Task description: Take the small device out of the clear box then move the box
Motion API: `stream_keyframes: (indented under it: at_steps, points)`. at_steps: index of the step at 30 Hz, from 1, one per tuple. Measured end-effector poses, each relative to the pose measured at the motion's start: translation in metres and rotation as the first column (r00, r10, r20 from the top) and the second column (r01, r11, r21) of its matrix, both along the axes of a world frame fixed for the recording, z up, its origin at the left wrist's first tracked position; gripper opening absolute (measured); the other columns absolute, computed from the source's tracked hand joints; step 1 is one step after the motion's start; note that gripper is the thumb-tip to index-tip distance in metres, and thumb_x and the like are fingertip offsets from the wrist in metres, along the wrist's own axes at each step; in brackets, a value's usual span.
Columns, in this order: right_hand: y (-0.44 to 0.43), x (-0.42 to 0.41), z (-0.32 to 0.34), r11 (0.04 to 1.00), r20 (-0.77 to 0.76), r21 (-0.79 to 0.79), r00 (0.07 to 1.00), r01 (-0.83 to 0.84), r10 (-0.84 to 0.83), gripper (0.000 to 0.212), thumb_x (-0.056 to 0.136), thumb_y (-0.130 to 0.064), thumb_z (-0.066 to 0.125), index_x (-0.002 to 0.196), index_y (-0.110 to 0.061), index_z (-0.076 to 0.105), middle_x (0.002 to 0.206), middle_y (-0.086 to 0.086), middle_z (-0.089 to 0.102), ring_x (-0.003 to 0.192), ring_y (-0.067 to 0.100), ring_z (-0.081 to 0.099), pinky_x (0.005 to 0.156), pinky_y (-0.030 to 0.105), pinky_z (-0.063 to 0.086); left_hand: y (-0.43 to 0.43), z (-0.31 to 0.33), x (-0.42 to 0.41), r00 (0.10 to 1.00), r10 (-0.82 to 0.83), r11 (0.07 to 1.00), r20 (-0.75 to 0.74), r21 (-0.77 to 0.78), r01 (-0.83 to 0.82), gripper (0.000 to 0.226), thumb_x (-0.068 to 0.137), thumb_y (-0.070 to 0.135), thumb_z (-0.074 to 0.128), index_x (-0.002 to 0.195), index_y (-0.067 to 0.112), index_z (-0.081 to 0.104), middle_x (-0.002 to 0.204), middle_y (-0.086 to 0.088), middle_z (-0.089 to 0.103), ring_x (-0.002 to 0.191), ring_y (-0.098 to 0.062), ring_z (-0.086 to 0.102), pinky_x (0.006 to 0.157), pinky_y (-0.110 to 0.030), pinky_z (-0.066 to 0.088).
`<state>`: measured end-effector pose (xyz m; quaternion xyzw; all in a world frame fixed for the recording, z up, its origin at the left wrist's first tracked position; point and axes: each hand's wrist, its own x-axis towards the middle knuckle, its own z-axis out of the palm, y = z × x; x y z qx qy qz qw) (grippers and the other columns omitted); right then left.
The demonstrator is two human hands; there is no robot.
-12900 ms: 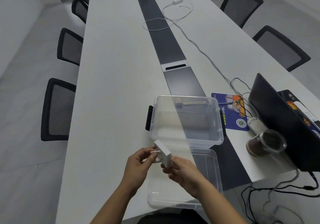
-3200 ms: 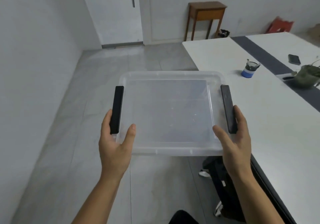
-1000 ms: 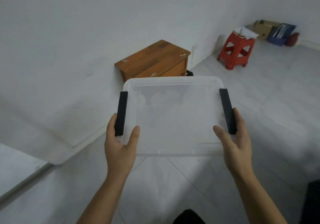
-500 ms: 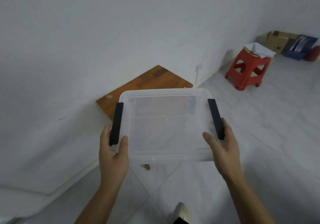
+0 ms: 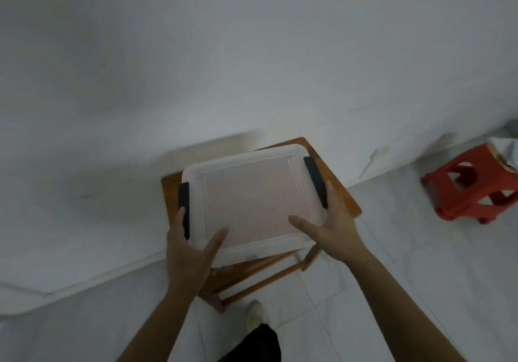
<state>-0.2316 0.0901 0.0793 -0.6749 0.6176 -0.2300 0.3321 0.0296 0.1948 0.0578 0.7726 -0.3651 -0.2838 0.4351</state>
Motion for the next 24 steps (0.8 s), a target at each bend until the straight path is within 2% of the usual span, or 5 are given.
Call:
stream_keyframes:
  at_steps: [5,10,14,19,24]
  points:
    - [-0.104,0.008,-0.023,0.987,-0.149,0.119,0.981,-0.108,0.125,0.133,0.050,-0.091,0.065,0.154,-0.035,0.003,0.155,-0.003,0.032,0.137,0.025,0.043,0.100,0.052,0.051,-0.087,-0.025,0.005,0.999,-0.014,0.996,0.039,0.089,0.010,0.097,0.075,0.063,0.072,0.154,0.022,0.032,0.149,-0.008,0.044,0.133,-0.029,0.047,0.105,-0.050,0.046]
    - [-0.176,0.021,-0.045,0.955,-0.157,0.224,0.960,-0.195,0.232,0.141,0.052,-0.090,0.062,0.158,-0.027,-0.005,0.165,0.002,0.018,0.148,0.027,0.028,0.112,0.054,0.037,-0.146,-0.044,0.005,0.996,-0.014,0.979,0.094,0.203,-0.006,0.093,0.085,0.055,0.067,0.159,0.025,0.021,0.162,-0.007,0.024,0.143,-0.030,0.035,0.109,-0.048,0.038]
    - [-0.220,0.030,-0.060,0.934,-0.133,0.247,0.946,-0.257,0.296,0.132,0.065,-0.072,0.073,0.159,-0.022,-0.005,0.167,0.000,0.010,0.151,0.025,0.019,0.117,0.050,0.029,-0.177,-0.058,0.006,0.995,0.020,0.966,0.098,0.253,-0.045,0.097,0.084,0.058,0.067,0.159,0.025,0.016,0.162,-0.004,0.020,0.140,-0.031,0.038,0.106,-0.049,0.044]
    - [-0.256,0.031,-0.072,0.911,-0.092,0.301,0.942,-0.282,0.322,0.133,0.062,-0.078,0.069,0.158,-0.027,-0.007,0.167,-0.003,0.006,0.151,0.024,0.020,0.116,0.053,0.032,-0.202,-0.066,0.002,0.992,0.042,0.955,0.123,0.288,-0.076,0.100,0.085,0.059,0.065,0.160,0.027,0.008,0.162,-0.005,0.018,0.138,-0.034,0.040,0.102,-0.053,0.049]
    - [-0.280,0.029,-0.046,0.859,-0.227,0.289,0.841,-0.423,0.491,0.118,0.079,-0.064,0.068,0.159,-0.018,-0.005,0.168,0.001,-0.004,0.153,0.028,0.011,0.119,0.051,0.025,-0.207,-0.068,0.001,0.979,-0.011,0.912,0.204,0.403,-0.074,0.101,0.087,0.066,0.055,0.160,0.032,-0.005,0.164,-0.005,0.011,0.142,-0.036,0.037,0.104,-0.055,0.047]
